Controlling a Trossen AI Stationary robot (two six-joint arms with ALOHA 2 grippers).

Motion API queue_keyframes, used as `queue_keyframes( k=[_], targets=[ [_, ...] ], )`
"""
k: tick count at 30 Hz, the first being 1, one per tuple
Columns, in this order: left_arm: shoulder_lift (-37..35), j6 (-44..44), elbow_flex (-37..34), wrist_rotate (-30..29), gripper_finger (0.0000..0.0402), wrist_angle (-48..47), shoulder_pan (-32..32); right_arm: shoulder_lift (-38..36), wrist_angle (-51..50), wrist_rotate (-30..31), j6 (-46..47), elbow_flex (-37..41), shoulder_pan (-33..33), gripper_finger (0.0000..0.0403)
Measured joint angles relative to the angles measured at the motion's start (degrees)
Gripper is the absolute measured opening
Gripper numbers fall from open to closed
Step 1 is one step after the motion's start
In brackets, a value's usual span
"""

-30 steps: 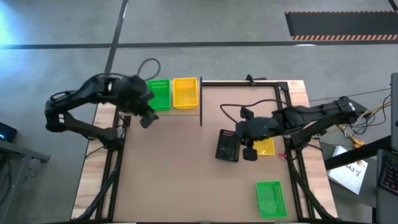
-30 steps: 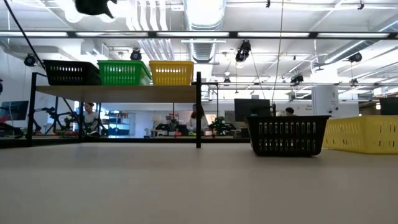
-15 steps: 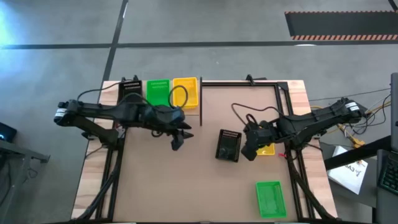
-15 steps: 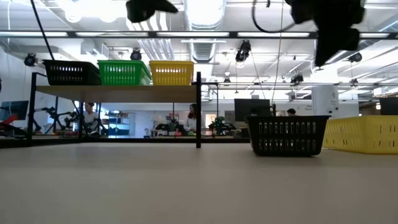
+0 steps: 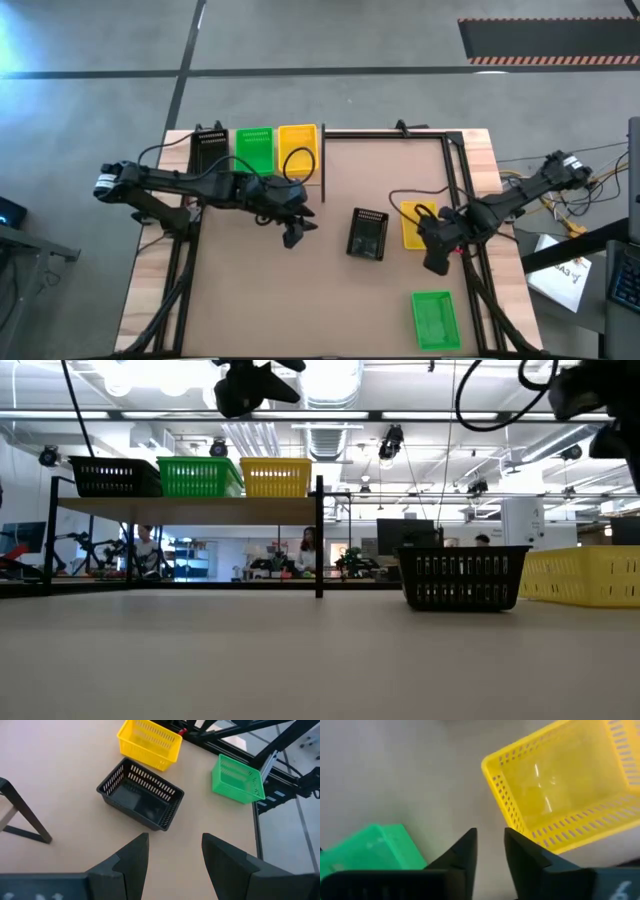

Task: Stack baskets on shelf by color
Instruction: Stack the yellow bin on top of the other yellow bins on the shelf

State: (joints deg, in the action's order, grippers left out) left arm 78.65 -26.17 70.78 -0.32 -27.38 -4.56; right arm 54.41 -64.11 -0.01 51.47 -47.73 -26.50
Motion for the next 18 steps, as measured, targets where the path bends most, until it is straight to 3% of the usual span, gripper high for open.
queue_keyframes(
  k=[5, 9, 13, 18],
  targets=[
    [-0.02, 0.00, 0.00, 0.02, 0.0168, -0.02, 0.04, 0.75, 0.63, 0.00, -7.19, 3.95, -1.69, 0.0149],
    [-0.04, -0.06, 0.00, 0.04, 0.0168, -0.02, 0.04, 2.21, 3.92, 0.44, -12.68, 6.78, -1.75, 0.0167],
    [-0.04, -0.46, -0.02, 0.04, 0.0168, -0.02, 0.04, 4.30, 5.58, 3.07, -14.82, 8.89, -1.75, 0.0156],
    [-0.72, -0.46, 0.83, 0.13, 0.0168, 0.03, 0.00, 6.93, 7.62, 5.73, -15.39, 10.99, -1.73, 0.0113]
  ],
)
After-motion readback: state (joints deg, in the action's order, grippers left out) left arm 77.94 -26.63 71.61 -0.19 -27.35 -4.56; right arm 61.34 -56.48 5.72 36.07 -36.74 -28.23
